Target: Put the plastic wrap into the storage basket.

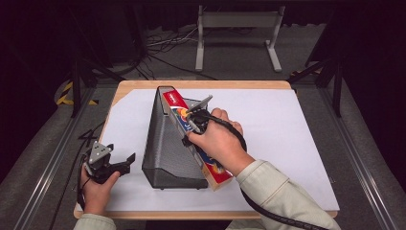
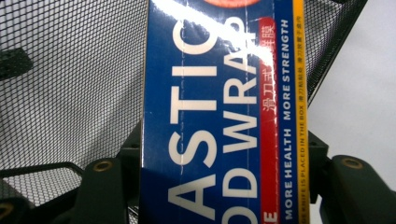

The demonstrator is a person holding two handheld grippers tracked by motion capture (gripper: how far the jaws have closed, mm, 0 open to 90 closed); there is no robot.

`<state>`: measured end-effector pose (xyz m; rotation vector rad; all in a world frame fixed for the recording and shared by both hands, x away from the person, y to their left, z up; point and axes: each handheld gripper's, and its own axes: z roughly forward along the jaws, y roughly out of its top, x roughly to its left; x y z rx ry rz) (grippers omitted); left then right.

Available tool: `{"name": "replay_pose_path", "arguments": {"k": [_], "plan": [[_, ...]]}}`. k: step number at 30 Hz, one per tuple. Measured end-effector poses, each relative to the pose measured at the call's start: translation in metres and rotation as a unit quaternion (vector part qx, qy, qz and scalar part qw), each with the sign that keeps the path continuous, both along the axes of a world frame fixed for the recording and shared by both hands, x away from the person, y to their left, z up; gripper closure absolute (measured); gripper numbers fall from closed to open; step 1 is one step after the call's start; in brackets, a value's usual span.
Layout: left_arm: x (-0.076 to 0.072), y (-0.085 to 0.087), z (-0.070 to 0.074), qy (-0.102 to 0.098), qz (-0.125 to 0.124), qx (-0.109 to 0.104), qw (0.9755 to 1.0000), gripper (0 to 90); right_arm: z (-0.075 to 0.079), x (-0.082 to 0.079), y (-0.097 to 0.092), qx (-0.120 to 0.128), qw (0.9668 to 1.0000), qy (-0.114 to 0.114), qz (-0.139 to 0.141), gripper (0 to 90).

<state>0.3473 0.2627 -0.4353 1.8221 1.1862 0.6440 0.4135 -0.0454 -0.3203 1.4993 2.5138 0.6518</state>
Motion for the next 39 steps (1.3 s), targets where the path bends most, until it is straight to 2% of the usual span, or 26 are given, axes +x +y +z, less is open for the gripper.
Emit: {"name": "replay_pose_path", "arguments": {"k": [13, 15, 18, 21, 32, 39], "plan": [[0.000, 0.001, 0.000, 0.000, -0.004, 0.000, 1.0000, 11.5, -0.011, 0.012, 0.017, -0.040, 0.9984, 0.035, -0.021, 40.3], [0.000, 0.001, 0.000, 0.001, -0.005, -0.001, 1.0000, 11.5, -0.014, 0.016, 0.018, -0.043, 0.9976, 0.050, -0.021, 40.2], [0.000, 0.000, 0.000, 0.004, -0.005, 0.001, 1.0000, 11.5, -0.016, 0.018, 0.018, -0.046, 0.9970, 0.058, -0.025, 40.1], [0.000, 0.000, -0.001, 0.004, -0.007, 0.003, 1.0000, 11.4, -0.019, 0.022, 0.019, -0.054, 0.9965, 0.057, -0.029, 40.0], [-0.008, 0.007, -0.003, 0.009, -0.004, 0.003, 1.0000, 11.4, -0.031, 0.026, 0.031, -0.074, 0.9953, 0.060, -0.015, 39.3], [-0.012, 0.010, -0.003, 0.010, 0.001, 0.001, 0.9999, 11.4, -0.031, 0.025, 0.038, -0.091, 0.9946, 0.049, -0.007, 38.9]]}}
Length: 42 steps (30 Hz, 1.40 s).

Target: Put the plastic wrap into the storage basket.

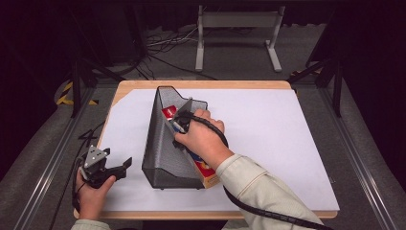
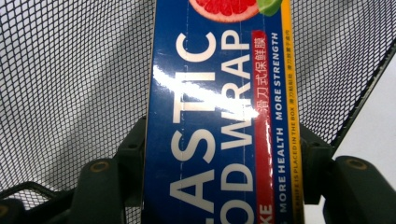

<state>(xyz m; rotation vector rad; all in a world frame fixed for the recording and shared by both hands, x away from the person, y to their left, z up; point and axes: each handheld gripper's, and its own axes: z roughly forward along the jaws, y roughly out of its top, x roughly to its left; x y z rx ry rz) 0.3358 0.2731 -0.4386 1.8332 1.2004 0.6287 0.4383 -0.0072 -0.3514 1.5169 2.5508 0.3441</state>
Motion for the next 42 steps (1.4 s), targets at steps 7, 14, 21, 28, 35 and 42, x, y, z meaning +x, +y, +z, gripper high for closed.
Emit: {"name": "replay_pose_path", "arguments": {"k": [7, 14, 21, 28, 35, 42], "plan": [[0.003, -0.003, 0.000, 0.001, -0.006, 0.001, 1.0000, 11.4, 0.000, -0.001, 0.001, -0.004, 1.0000, -0.005, 0.007, 37.7], [0.007, -0.007, 0.000, 0.002, -0.013, 0.001, 0.9999, 11.3, -0.001, -0.001, 0.000, -0.009, 0.9998, -0.010, 0.013, 37.5], [0.009, -0.009, 0.000, 0.001, -0.015, 0.001, 0.9999, 11.4, -0.008, 0.002, -0.001, -0.033, 0.9989, -0.026, 0.018, 37.8], [0.009, -0.009, 0.000, 0.003, -0.015, 0.000, 0.9999, 11.3, -0.005, 0.003, 0.001, 0.001, 0.9989, -0.045, 0.012, 26.8], [0.010, -0.009, 0.000, 0.002, -0.013, 0.000, 0.9999, 11.3, 0.004, 0.002, -0.004, 0.028, 0.9943, -0.092, 0.045, 18.8], [0.010, -0.009, 0.000, -0.002, -0.013, -0.002, 0.9999, 11.3, 0.018, -0.003, -0.018, 0.089, 0.9834, -0.144, 0.065, 16.3]]}}
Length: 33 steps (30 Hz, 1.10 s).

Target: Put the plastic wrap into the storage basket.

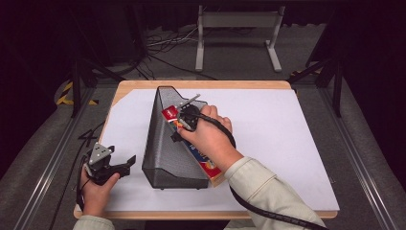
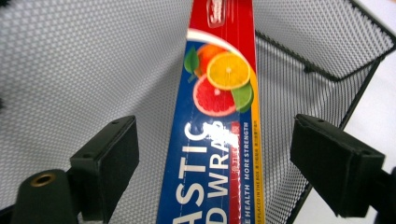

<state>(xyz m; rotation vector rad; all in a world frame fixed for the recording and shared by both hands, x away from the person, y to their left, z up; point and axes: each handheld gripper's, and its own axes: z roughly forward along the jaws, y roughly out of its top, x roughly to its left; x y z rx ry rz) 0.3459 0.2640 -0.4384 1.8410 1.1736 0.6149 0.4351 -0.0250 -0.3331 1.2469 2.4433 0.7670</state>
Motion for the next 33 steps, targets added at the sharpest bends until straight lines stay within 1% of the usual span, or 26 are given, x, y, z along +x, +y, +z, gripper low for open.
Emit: {"name": "replay_pose_path", "arguments": {"k": [1, 2, 3, 4, 6, 7, 8, 9, 10, 11, 12, 13, 15, 17, 19, 22, 24, 25, 26, 28, 30, 33], "plan": [[0.000, 0.000, 0.000, 0.000, 0.000, 0.000, 1.0000, 11.3, 0.000, 0.000, 0.000, 0.000, 1.0000, 0.000, 0.000, 16.3], [0.000, 0.000, 0.001, -0.001, 0.001, -0.004, 1.0000, 11.3, 0.001, -0.001, -0.002, 0.008, 1.0000, -0.003, 0.003, 16.3], [0.000, 0.000, 0.001, -0.002, 0.001, -0.005, 1.0000, 11.3, 0.003, -0.004, -0.008, 0.040, 0.9991, -0.006, 0.012, 16.3], [0.000, 0.000, 0.002, -0.004, 0.002, -0.006, 1.0000, 11.3, 0.004, -0.005, -0.010, 0.055, 0.9982, -0.008, 0.020, 16.3], [-0.001, 0.000, 0.002, -0.005, 0.003, -0.013, 0.9999, 11.3, 0.007, -0.009, -0.015, 0.092, 0.9951, -0.018, 0.033, 16.3], [-0.001, 0.000, 0.002, -0.007, 0.004, -0.013, 0.9999, 11.3, 0.008, -0.010, -0.018, 0.106, 0.9935, -0.022, 0.038, 16.3], [-0.001, 0.000, 0.003, -0.008, 0.004, -0.014, 0.9999, 11.3, 0.010, -0.011, -0.020, 0.115, 0.9917, -0.031, 0.048, 16.3], [-0.002, 0.001, 0.003, -0.009, 0.002, -0.014, 0.9999, 11.3, 0.011, -0.012, -0.022, 0.122, 0.9901, -0.041, 0.056, 16.3], [-0.003, 0.001, 0.003, -0.011, 0.003, -0.020, 0.9997, 11.3, 0.013, -0.012, -0.024, 0.127, 0.9890, -0.048, 0.059, 16.3], [-0.003, 0.001, 0.003, -0.011, 0.003, -0.020, 0.9997, 11.3, 0.013, -0.012, -0.024, 0.127, 0.9890, -0.048, 0.059, 16.3], [-0.003, 0.002, 0.004, -0.011, 0.004, -0.021, 0.9997, 11.3, 0.015, -0.013, -0.027, 0.133, 0.9858, -0.066, 0.078, 16.3], [-0.003, 0.002, 0.004, -0.013, 0.005, -0.026, 0.9996, 11.3, 0.017, -0.014, -0.029, 0.137, 0.9842, -0.074, 0.084, 16.3], [-0.003, 0.003, 0.005, -0.016, 0.005, -0.029, 0.9994, 11.3, 0.021, -0.016, -0.034, 0.144, 0.9796, -0.093, 0.104, 16.3], [-0.003, 0.003, 0.005, -0.016, 0.007, -0.030, 0.9994, 11.3, 0.025, -0.017, -0.039, 0.144, 0.9761, -0.106, 0.123, 16.3], [-0.003, 0.003, 0.005, -0.016, 0.007, -0.030, 0.9994, 11.3, 0.028, -0.018, -0.044, 0.145, 0.9738, -0.115, 0.132, 14.3], [-0.003, 0.003, 0.005, -0.018, 0.005, -0.026, 0.9995, 11.3, 0.030, -0.019, -0.052, 0.146, 0.9731, -0.114, 0.137, 14.0], [-0.003, 0.002, 0.005, -0.019, 0.005, -0.022, 0.9996, 11.3, 0.031, -0.020, -0.059, 0.144, 0.9775, -0.093, 0.123, 14.0], [-0.002, 0.001, 0.005, -0.019, 0.005, -0.020, 0.9996, 11.3, 0.031, -0.021, -0.063, 0.143, 0.9800, -0.077, 0.114, 14.1], [-0.002, 0.001, 0.005, -0.018, 0.005, -0.018, 0.9997, 11.3, 0.032, -0.022, -0.066, 0.142, 0.9801, -0.077, 0.116, 14.1], [-0.001, 0.000, 0.005, -0.017, 0.003, -0.015, 0.9997, 11.3, 0.034, -0.023, -0.075, 0.134, 0.9790, -0.094, 0.121, 14.1], [-0.001, -0.001, 0.004, -0.017, 0.002, -0.011, 0.9998, 11.3, 0.036, -0.024, -0.085, 0.135, 0.9791, -0.096, 0.118, 14.1], [0.000, -0.002, 0.004, -0.015, 0.002, -0.013, 0.9998, 11.3, 0.040, -0.027, -0.104, 0.137, 0.9779, -0.108, 0.116, 14.0]]}}
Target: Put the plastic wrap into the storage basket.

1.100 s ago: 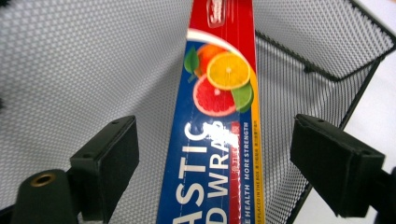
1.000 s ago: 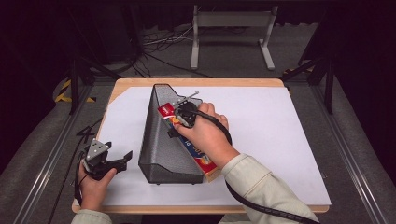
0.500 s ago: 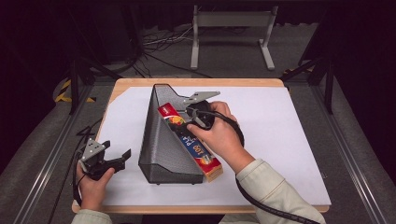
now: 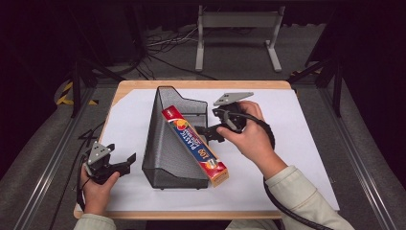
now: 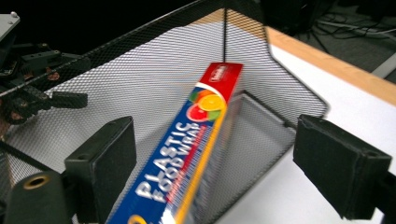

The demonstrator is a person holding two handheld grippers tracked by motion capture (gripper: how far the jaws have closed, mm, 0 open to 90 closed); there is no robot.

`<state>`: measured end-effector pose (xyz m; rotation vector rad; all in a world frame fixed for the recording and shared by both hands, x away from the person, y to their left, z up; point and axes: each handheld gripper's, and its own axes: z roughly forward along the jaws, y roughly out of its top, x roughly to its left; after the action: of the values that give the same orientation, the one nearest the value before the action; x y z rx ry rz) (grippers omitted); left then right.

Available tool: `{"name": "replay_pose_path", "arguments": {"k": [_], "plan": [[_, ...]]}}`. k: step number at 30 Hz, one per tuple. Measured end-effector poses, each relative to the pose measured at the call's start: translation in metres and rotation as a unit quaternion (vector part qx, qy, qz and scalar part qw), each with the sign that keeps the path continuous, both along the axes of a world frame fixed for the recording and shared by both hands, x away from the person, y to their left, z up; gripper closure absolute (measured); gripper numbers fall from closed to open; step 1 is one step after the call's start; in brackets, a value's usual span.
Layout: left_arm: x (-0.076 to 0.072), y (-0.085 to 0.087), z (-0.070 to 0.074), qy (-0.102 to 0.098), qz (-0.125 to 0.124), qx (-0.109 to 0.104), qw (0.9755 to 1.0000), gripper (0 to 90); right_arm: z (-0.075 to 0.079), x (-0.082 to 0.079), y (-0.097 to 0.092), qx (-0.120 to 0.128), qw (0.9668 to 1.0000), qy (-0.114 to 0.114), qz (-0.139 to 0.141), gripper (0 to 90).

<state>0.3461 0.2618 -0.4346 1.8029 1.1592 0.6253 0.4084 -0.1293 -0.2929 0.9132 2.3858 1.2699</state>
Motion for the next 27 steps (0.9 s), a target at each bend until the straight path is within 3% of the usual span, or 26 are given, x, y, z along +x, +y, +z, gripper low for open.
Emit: {"name": "replay_pose_path", "arguments": {"k": [7, 14, 20, 27], "plan": [[0.000, 0.001, 0.000, -0.001, 0.000, -0.004, 1.0000, 11.3, 0.006, -0.008, -0.043, 0.005, 0.9998, -0.018, -0.013, 14.1], [-0.001, 0.002, 0.000, -0.001, -0.001, -0.007, 1.0000, 11.1, 0.006, -0.016, -0.096, 0.001, 0.9982, -0.051, -0.033, 13.6], [-0.001, 0.002, 0.000, 0.001, 0.000, -0.005, 1.0000, 11.1, -0.002, -0.018, -0.136, 0.003, 0.9969, -0.060, -0.051, 13.1], [-0.001, 0.001, 0.000, 0.001, 0.001, -0.003, 1.0000, 11.0, -0.022, -0.023, -0.184, 0.011, 0.9939, -0.064, -0.089, 12.8]]}}
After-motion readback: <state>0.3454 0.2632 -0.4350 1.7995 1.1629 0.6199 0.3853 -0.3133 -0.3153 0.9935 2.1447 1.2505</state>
